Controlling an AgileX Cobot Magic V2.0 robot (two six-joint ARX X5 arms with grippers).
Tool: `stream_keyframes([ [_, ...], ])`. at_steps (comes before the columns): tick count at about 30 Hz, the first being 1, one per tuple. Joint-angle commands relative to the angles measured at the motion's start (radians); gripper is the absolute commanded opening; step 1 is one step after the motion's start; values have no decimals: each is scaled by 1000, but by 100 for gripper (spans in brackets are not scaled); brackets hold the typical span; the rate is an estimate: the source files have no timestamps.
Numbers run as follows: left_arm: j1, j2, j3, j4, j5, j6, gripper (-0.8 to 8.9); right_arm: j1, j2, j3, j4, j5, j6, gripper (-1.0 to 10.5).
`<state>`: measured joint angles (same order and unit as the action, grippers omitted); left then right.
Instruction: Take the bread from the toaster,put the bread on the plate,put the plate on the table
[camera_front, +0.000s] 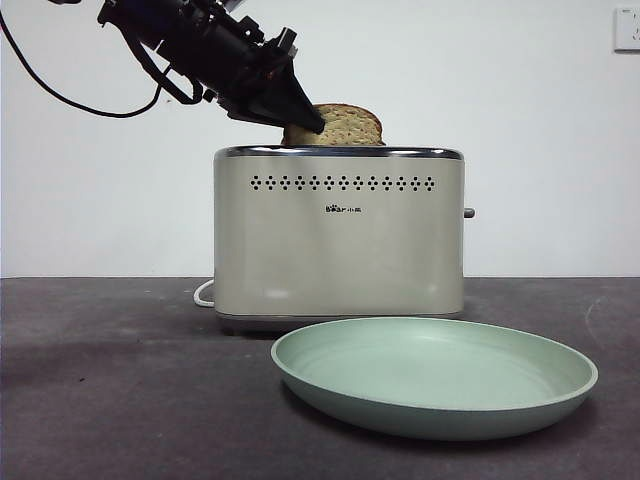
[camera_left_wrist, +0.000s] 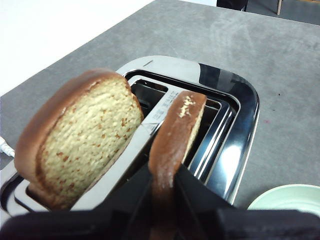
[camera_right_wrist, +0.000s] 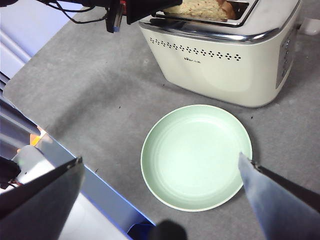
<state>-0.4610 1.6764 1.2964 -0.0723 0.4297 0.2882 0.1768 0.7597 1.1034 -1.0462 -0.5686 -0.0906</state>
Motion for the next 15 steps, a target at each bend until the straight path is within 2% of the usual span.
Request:
stream_keyframes([
  [1, -1, 2, 6, -5, 15, -10, -8, 2, 0, 3, -11, 0, 3, 660],
  [8, -1, -42, 96, -28, 15, -26, -8, 2, 0, 3, -38, 0, 3, 660],
  [15, -1, -63, 277, -224, 15, -26, -8, 2, 0, 3, -38, -1, 4, 660],
])
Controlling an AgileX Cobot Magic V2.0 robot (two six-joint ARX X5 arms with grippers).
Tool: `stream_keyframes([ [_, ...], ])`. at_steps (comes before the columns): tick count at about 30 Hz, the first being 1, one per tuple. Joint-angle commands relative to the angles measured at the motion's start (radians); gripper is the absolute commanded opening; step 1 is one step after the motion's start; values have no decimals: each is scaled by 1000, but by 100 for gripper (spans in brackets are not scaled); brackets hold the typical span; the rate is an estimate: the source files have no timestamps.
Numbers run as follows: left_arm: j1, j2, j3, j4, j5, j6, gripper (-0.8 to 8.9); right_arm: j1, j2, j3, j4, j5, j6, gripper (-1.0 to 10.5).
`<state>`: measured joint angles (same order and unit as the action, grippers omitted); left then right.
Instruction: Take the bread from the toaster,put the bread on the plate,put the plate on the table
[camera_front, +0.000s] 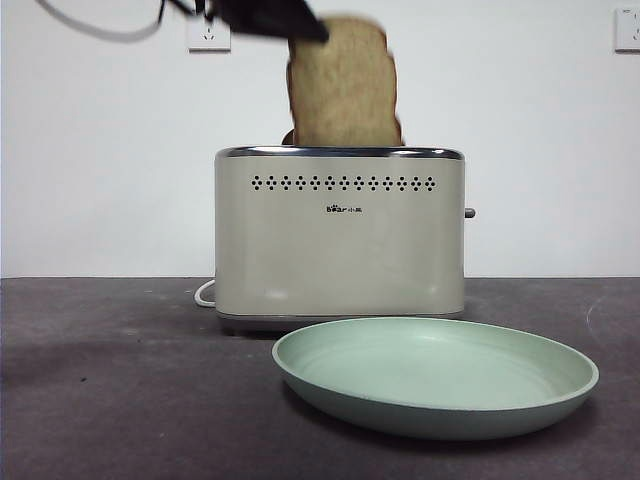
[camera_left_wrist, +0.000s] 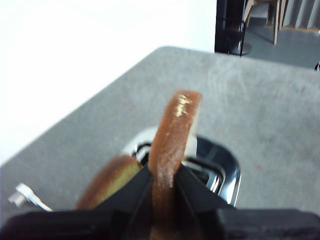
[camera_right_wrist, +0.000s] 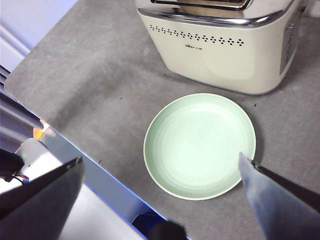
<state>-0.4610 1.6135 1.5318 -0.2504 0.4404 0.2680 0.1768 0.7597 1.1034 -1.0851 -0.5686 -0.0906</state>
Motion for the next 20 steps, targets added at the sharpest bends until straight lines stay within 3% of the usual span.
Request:
stream_keyframes([
  [1, -1, -3, 66, -74, 4, -6, -8, 2, 0, 3, 1, -2, 4, 660],
  [6, -1, -53, 166, -177, -3, -19, -8, 2, 2, 3, 1, -2, 4, 660],
  [10, -1, -145, 175, -212, -85, -89, -8, 2, 9, 3, 1, -2, 4, 660],
  [14, 3, -256, 175, -315, -132, -92, -7, 2, 24, 3, 6, -1, 4, 660],
  [20, 1, -400, 174, -481, -116, -81, -6, 2, 62, 3, 8, -1, 4, 660],
])
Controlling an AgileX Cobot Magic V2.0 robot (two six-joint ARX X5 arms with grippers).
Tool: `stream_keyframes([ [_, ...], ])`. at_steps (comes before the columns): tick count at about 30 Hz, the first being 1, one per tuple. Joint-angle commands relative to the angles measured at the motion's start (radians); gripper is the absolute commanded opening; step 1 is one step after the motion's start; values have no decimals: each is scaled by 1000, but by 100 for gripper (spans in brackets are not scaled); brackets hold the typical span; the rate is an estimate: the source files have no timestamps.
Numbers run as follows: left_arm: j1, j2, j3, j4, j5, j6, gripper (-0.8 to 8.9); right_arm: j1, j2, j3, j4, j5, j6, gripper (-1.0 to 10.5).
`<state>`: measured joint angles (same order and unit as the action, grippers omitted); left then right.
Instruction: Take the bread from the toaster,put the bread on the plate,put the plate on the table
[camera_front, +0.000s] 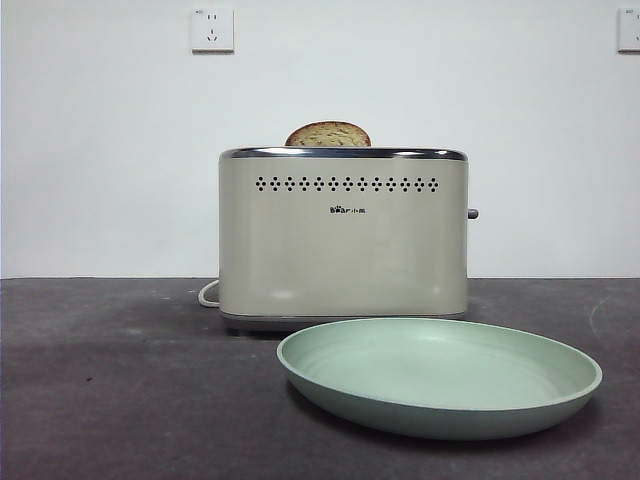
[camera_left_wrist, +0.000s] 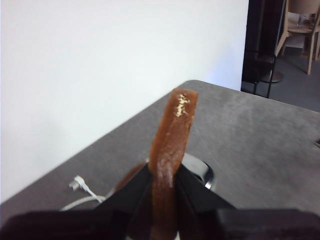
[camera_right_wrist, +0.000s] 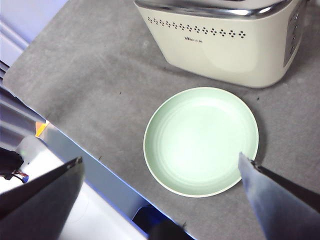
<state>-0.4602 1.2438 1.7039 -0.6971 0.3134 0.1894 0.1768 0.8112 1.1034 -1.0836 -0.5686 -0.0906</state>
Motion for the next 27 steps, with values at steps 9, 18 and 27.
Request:
stream_keyframes([
  [9, -34, -276, -176, -163, 1, -34, -5, 2, 96, 3, 37, 2, 5, 657],
  [18, -36, -594, -579, -116, -71, -149, -6, 2, 221, 3, 68, 87, 4, 656],
  [27, -36, -768, -748, -141, -67, -259, -6, 2, 431, -5, 112, 103, 3, 565],
])
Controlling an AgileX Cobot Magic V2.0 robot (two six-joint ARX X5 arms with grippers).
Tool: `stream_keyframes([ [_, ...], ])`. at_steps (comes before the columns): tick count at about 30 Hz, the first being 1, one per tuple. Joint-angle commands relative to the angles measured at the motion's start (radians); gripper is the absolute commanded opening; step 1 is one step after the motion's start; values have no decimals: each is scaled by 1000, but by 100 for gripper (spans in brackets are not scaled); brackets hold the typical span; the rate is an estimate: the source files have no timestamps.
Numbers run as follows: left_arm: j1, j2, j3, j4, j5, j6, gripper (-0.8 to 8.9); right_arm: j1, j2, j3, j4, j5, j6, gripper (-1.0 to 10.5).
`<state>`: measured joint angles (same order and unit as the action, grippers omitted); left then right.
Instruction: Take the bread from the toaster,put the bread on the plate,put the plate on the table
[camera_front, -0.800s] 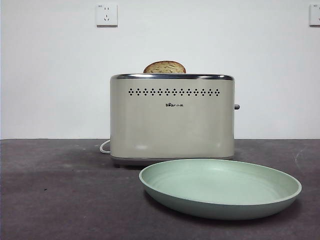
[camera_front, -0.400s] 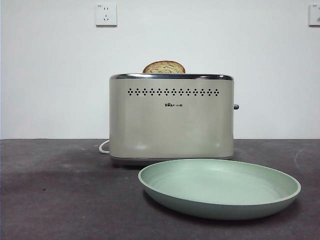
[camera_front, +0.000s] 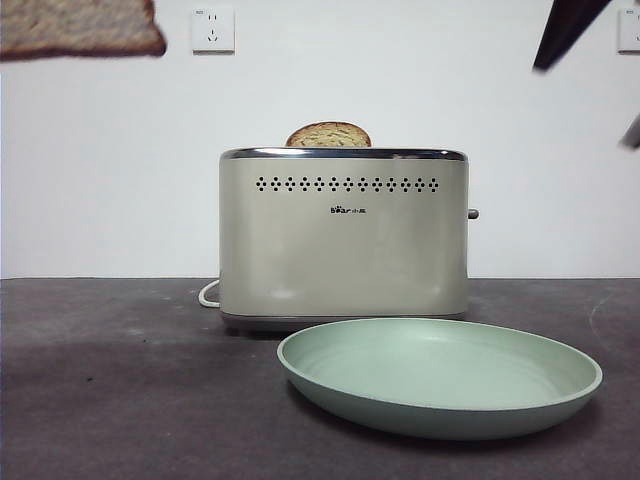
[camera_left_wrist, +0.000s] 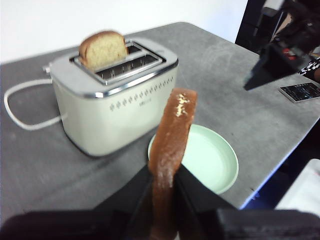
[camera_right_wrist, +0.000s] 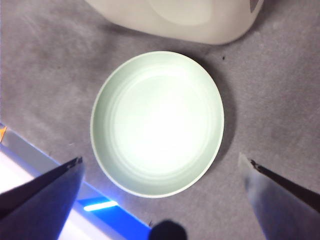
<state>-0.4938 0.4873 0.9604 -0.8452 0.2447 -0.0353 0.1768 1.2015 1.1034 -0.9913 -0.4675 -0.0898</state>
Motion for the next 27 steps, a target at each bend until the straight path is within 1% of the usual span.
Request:
stream_keyframes([
  [1, -2, -15, -4, 2, 5, -40, -6, 3, 67, -8, 31, 2, 2, 558],
  [5, -2, -17, -4, -2, 49, -44, -6, 3, 172, -10, 48, 2, -6, 559],
  [8, -2, -17, -4, -1, 48, -44, -6, 3, 251, -10, 55, 2, -16, 558],
  [18, -2, -17, -4, -1, 48, -45, -6, 35, 465, -11, 122, 2, -16, 556],
  [21, -2, -17, -4, -1, 48, -48, -6, 46, 509, -11, 139, 2, -16, 477],
  [24, -2, -17, -4, -1, 47, -48, -6, 54, 539, -11, 151, 3, -16, 425],
  [27, -2, -17, -4, 0, 47, -52, -6, 55, 556, -11, 163, 3, -16, 313],
])
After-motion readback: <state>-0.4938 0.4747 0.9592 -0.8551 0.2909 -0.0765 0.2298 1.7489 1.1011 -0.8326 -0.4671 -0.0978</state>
